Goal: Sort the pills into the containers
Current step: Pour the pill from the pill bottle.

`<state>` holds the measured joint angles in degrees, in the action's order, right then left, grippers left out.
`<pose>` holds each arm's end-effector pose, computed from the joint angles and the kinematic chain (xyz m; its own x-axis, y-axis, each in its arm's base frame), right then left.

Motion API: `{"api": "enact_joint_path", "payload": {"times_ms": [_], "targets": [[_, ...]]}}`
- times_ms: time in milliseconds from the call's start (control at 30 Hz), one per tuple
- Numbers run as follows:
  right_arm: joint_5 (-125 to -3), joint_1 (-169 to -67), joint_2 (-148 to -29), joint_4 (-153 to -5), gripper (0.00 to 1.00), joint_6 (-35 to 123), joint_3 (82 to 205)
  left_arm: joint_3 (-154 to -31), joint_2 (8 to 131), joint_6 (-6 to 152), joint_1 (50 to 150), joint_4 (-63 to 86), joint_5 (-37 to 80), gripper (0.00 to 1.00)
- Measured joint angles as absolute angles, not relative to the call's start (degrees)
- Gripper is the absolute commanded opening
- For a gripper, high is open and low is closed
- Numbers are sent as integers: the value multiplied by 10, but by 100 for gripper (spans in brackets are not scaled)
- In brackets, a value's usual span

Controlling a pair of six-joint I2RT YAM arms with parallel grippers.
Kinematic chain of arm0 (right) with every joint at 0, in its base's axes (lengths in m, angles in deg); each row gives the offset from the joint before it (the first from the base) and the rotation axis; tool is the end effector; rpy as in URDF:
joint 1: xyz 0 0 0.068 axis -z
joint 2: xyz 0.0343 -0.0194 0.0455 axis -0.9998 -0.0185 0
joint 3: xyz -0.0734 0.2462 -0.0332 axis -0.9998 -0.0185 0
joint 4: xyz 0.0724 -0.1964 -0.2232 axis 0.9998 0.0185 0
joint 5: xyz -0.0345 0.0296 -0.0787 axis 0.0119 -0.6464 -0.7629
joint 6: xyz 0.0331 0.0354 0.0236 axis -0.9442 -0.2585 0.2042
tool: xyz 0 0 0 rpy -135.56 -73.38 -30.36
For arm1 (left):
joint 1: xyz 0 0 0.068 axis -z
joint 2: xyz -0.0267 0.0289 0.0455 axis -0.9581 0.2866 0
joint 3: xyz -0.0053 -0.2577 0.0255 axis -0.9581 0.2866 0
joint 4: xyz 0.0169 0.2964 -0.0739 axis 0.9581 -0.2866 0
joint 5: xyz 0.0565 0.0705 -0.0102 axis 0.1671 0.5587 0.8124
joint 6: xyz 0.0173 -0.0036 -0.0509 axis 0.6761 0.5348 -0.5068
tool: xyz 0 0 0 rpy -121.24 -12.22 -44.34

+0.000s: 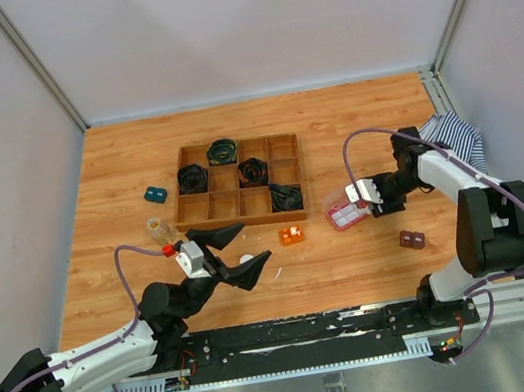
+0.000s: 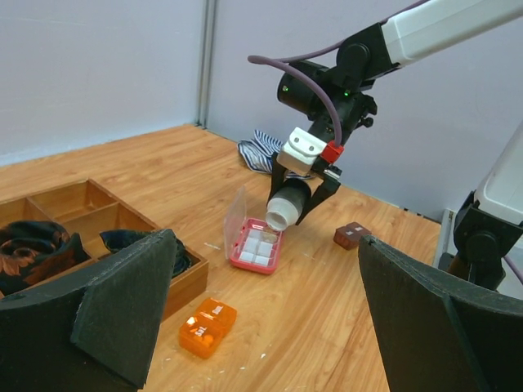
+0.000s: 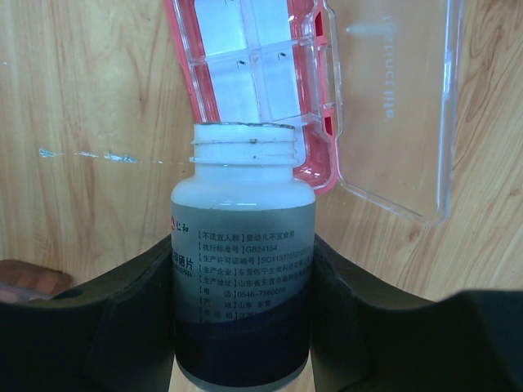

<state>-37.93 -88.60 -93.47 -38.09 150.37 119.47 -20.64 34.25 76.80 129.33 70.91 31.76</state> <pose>0.3032 0.0178 0.1483 0.2949 -0.8221 -0.4870 -0.9322 -0.1357 -0.3354 0.1096 -0.1602 0.1750 0.0935 -0.3832 -0.9189 0.8296 0.5403 -0.1409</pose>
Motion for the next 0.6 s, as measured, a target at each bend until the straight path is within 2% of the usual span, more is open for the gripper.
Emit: {"api": "enact_joint_path", "payload": {"times_ms": [600], "targets": [[-483,-962,-935,-382,1,1473,1207,-206,341,769,1293,714,312,99]]}}
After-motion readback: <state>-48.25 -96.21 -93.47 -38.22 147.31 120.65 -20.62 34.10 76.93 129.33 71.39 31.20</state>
